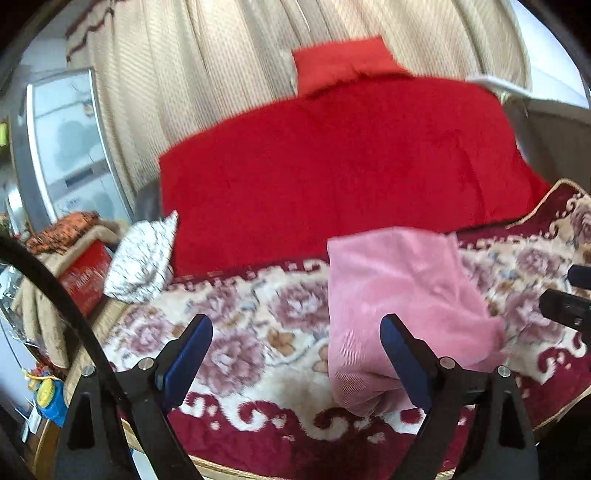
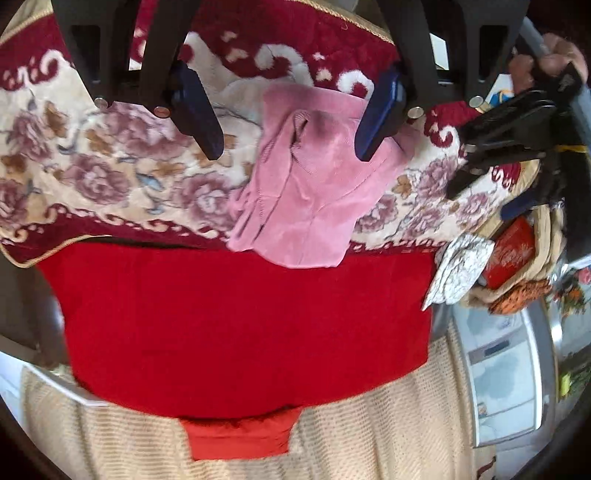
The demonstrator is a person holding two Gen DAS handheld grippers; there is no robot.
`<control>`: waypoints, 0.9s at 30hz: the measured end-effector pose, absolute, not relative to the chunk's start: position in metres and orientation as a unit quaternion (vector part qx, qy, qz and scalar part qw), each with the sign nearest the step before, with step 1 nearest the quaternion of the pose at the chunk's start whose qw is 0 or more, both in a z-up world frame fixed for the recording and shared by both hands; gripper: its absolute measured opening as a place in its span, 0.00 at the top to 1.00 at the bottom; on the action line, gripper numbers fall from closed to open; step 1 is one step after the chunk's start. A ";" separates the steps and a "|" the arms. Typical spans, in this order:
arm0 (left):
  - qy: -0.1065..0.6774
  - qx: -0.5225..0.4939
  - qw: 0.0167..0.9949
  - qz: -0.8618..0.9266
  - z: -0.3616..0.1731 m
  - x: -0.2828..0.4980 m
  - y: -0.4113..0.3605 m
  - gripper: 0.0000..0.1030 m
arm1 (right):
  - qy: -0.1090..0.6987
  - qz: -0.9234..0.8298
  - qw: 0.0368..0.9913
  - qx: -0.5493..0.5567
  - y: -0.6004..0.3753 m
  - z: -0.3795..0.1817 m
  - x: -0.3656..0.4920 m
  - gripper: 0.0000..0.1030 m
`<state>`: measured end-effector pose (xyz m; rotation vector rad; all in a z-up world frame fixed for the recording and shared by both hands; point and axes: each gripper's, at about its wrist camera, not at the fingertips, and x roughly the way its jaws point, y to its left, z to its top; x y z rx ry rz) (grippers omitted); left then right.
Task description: Fold large clothes
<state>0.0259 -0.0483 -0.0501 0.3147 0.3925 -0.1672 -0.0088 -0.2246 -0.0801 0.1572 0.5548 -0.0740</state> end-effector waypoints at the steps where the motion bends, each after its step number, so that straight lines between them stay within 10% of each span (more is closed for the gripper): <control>1: 0.191 0.157 0.965 -0.082 -0.046 0.021 -0.048 0.10 | 0.273 -0.042 0.958 0.077 -0.224 -0.076 -0.014 0.25; 27: 0.061 0.130 0.988 -0.056 0.044 -0.113 -0.011 0.03 | 0.182 -0.125 0.975 0.003 -0.166 -0.001 -0.128 0.25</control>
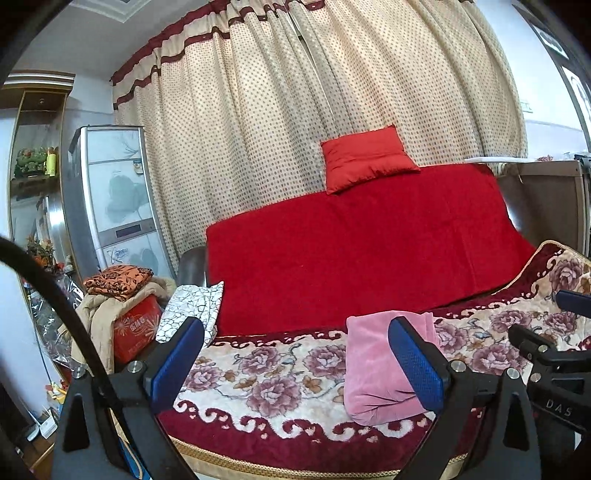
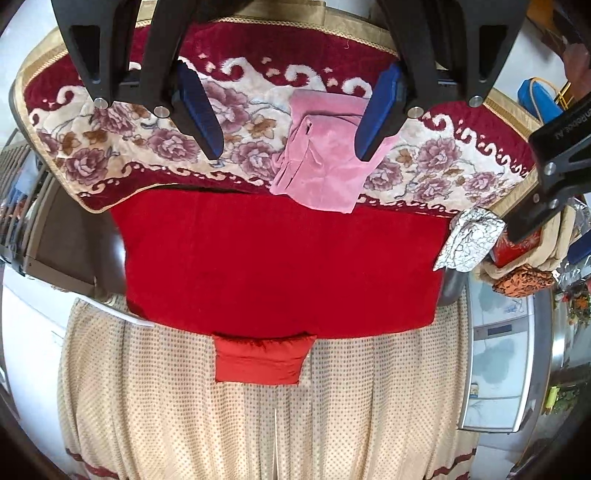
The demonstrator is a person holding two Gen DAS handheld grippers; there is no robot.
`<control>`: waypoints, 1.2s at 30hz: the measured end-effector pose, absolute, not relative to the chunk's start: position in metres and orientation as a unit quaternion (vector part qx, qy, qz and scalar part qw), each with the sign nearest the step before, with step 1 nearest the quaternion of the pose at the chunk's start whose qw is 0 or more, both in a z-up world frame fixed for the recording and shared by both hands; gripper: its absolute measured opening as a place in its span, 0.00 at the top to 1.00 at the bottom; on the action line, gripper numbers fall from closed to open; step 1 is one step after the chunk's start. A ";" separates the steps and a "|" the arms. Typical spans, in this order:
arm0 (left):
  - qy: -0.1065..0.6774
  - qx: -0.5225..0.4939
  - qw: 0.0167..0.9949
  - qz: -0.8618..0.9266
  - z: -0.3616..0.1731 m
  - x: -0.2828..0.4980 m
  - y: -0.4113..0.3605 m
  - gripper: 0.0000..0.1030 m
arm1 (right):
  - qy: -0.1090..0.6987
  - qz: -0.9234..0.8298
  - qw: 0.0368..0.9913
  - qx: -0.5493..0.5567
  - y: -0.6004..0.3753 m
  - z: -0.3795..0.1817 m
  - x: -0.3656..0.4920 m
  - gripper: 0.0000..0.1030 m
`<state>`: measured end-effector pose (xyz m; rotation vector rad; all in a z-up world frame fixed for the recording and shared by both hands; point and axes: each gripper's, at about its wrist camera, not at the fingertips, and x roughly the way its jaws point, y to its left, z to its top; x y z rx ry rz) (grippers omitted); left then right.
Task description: Fold large clothes
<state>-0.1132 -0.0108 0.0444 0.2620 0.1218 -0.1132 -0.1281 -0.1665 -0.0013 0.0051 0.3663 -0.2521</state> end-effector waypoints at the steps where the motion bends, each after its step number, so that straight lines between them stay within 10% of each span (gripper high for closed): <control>1: 0.060 0.130 0.988 -0.054 0.045 -0.115 -0.011 0.03 | 0.180 -0.128 0.975 0.003 -0.167 0.000 -0.129 0.25; 36: 0.024 0.094 0.994 -0.059 0.066 -0.152 0.010 0.03 | 0.118 -0.167 0.979 -0.018 -0.154 0.032 -0.168 0.25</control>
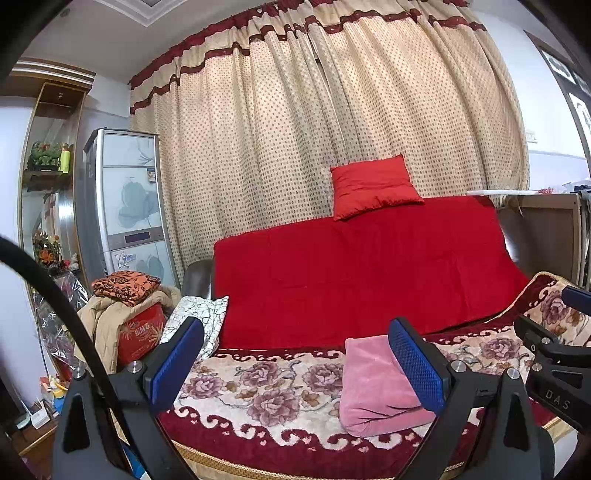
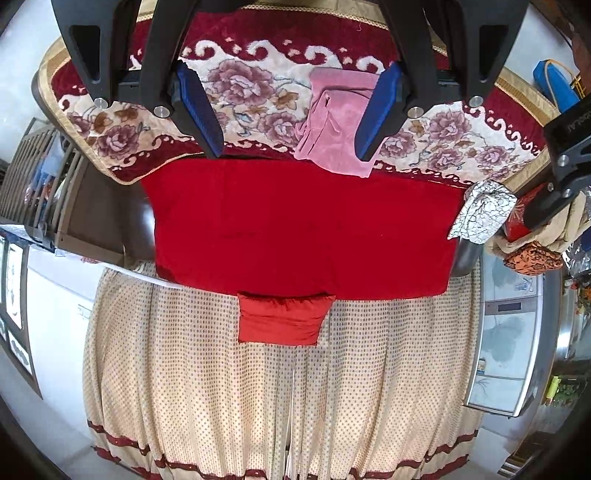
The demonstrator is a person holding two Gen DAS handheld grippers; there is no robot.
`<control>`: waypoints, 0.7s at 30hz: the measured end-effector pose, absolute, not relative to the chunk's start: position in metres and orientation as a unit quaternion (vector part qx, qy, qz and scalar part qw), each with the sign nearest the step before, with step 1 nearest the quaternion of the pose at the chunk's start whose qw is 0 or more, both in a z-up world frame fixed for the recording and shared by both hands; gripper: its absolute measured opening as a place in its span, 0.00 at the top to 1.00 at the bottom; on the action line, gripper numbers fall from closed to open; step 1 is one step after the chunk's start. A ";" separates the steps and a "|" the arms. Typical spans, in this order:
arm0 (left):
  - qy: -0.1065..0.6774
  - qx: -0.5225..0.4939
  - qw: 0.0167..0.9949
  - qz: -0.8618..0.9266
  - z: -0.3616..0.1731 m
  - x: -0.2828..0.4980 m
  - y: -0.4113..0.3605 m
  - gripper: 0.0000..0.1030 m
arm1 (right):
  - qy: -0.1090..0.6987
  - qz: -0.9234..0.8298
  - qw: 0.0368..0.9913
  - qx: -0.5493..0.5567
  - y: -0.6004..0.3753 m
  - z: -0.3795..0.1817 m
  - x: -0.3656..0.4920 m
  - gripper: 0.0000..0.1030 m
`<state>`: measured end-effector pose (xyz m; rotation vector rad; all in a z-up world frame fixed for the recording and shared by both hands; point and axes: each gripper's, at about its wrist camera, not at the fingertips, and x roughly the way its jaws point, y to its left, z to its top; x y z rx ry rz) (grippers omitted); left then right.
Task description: Fold large clothes
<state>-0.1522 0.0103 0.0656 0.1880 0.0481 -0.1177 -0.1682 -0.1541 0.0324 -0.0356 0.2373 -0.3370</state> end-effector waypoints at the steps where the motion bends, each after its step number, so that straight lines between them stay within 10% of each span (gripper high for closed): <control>1: 0.023 0.093 0.994 -0.058 0.066 -0.153 0.012 0.03 | 0.117 -0.168 0.979 -0.018 -0.154 0.033 -0.169 0.25; 21: 0.011 0.090 0.994 -0.065 0.073 -0.162 0.018 0.03 | 0.085 -0.187 0.978 -0.025 -0.152 0.051 -0.187 0.25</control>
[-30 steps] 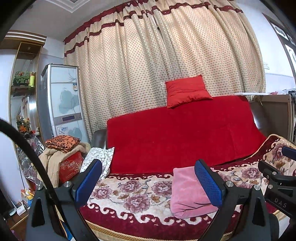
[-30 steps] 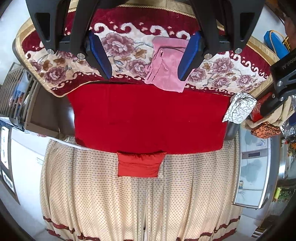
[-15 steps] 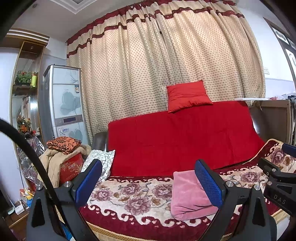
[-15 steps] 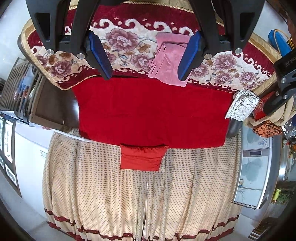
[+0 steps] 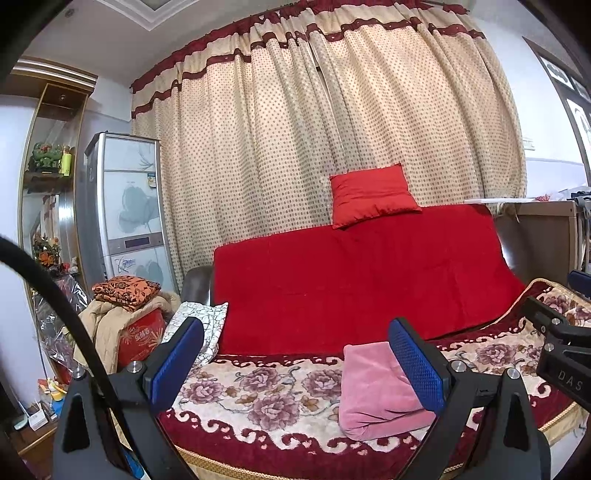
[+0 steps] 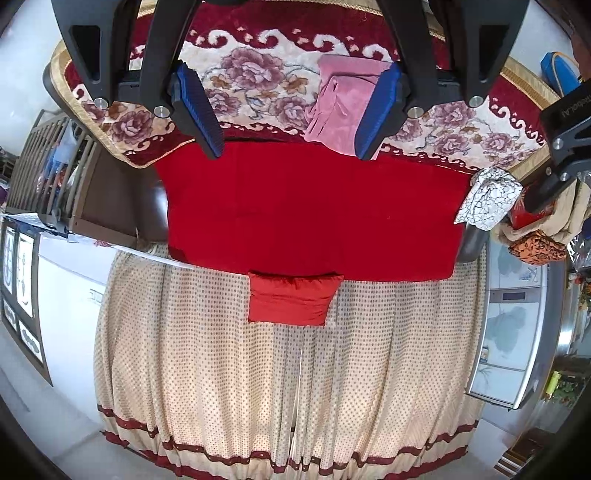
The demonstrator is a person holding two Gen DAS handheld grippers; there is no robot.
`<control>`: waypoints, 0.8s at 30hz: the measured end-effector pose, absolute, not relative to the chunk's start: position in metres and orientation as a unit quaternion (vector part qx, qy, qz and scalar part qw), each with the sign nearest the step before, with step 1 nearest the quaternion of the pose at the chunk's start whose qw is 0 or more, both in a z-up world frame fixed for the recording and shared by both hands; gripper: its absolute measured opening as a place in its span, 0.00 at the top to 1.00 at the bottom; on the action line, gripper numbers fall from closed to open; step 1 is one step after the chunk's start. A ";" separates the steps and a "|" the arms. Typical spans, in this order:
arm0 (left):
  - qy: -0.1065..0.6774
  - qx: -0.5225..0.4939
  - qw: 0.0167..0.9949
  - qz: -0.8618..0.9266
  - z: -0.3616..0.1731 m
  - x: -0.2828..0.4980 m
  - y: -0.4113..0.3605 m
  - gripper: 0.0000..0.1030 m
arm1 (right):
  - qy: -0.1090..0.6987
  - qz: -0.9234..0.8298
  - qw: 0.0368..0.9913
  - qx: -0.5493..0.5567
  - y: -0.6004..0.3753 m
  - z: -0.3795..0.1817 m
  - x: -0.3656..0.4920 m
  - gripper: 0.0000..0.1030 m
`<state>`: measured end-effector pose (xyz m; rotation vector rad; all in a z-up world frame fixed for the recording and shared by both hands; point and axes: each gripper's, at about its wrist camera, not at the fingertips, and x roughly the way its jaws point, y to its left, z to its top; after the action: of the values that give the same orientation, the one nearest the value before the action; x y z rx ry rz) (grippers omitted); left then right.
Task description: Fold large clothes
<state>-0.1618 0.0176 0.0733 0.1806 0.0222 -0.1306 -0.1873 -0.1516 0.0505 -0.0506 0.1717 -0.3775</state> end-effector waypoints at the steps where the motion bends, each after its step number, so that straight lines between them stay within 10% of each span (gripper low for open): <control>1: 0.011 0.091 0.994 -0.066 0.073 -0.162 0.018 0.03 | 0.085 -0.189 0.978 -0.024 -0.152 0.051 -0.188 0.25; 24: 0.009 0.091 0.993 -0.072 0.074 -0.166 0.018 0.03 | 0.075 -0.203 0.976 -0.017 -0.155 0.056 -0.195 0.25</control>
<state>-0.1663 0.0183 0.0743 0.1829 0.0180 -0.1439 -0.1954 -0.1547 0.0558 -0.0347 0.1515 -0.4100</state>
